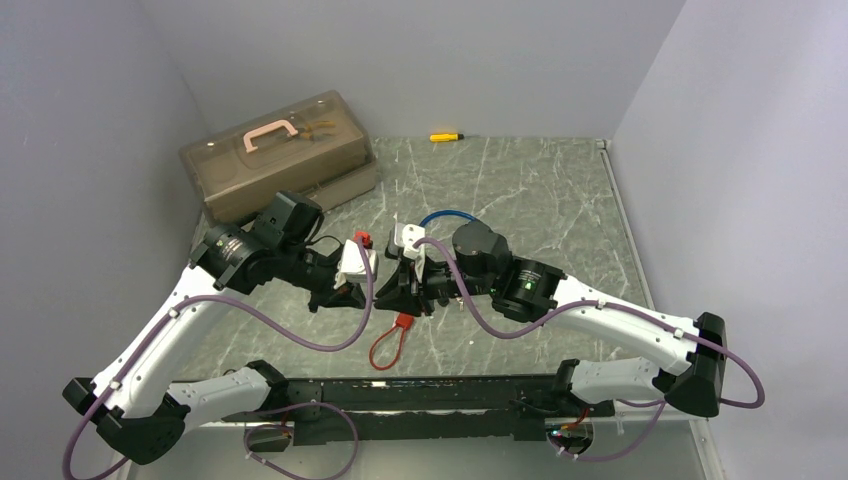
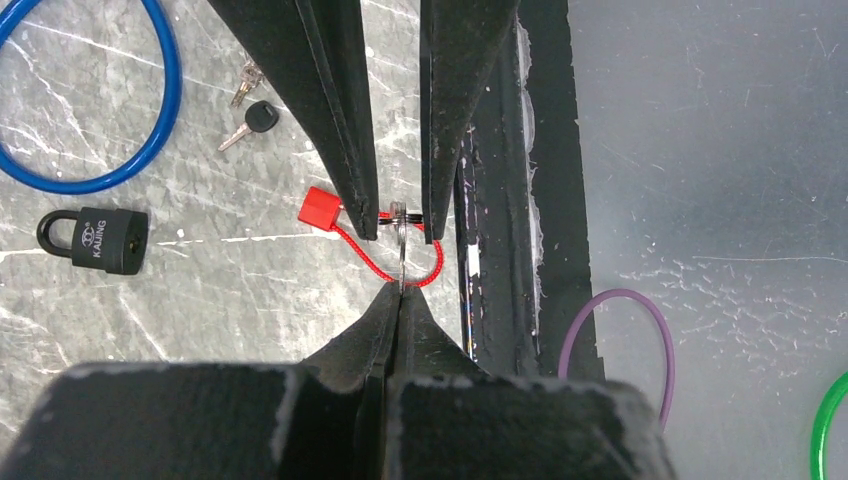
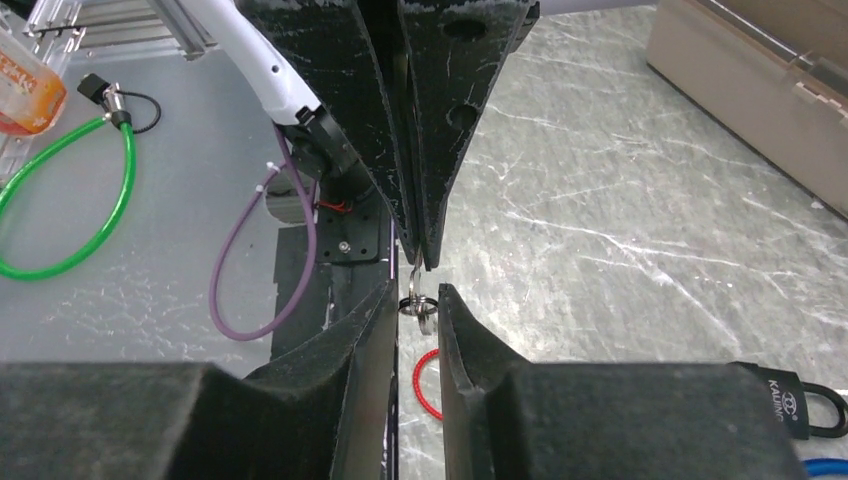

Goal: Unlock with the key
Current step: Adjust the key.

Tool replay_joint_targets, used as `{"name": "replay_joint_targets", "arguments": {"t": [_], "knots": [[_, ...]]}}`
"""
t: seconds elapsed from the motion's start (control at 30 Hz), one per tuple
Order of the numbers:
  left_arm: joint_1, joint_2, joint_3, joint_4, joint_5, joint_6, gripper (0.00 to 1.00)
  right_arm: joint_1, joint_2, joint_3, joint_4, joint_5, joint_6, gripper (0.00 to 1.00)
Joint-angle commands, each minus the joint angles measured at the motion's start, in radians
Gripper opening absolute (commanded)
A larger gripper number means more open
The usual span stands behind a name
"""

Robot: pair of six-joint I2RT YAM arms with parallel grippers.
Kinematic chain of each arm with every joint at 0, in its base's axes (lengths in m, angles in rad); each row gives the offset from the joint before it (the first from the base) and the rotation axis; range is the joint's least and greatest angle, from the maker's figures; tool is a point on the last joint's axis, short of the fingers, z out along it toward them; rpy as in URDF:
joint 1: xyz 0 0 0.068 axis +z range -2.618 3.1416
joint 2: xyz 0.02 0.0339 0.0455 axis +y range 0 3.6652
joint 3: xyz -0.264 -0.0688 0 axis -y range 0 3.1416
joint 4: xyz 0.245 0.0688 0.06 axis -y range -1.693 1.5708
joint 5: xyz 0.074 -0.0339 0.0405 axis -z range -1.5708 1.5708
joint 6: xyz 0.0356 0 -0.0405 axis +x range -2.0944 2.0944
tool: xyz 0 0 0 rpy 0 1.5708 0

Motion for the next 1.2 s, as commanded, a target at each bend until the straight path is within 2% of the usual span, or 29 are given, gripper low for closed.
{"name": "replay_joint_targets", "arguments": {"t": [0.0,0.17,0.37,0.4,0.47,0.5,0.6,0.93,1.17], "knots": [[-0.005,-0.003,0.023,0.009,0.016,-0.016,0.00,0.000,-0.012,-0.004,0.005,0.002,-0.011,0.23],[-0.005,-0.003,0.026,0.008,0.022,-0.021,0.00,0.001,-0.018,-0.008,0.033,0.024,-0.014,0.00],[-0.005,-0.005,0.019,0.006,0.023,-0.022,0.00,0.000,-0.036,-0.031,0.061,0.043,-0.014,0.00],[-0.005,-0.004,0.019,0.006,0.023,-0.023,0.00,0.000,-0.034,-0.027,0.051,0.042,-0.017,0.01],[-0.005,-0.005,0.016,0.009,0.023,-0.024,0.00,0.000,-0.036,-0.023,0.041,0.060,-0.014,0.27],[-0.005,-0.005,0.016,0.009,0.024,-0.024,0.00,0.000,-0.043,-0.026,0.048,0.069,-0.012,0.34],[-0.005,-0.005,0.017,0.009,0.022,-0.026,0.00,0.000,-0.066,-0.041,0.080,0.075,-0.009,0.44],[-0.004,-0.009,0.013,0.007,0.020,-0.032,0.00,0.001,-0.041,-0.017,0.112,0.058,-0.017,0.44],[-0.005,-0.009,0.011,0.012,0.016,-0.037,0.00,0.000,-0.010,-0.004,0.106,0.020,-0.018,0.32]]}}
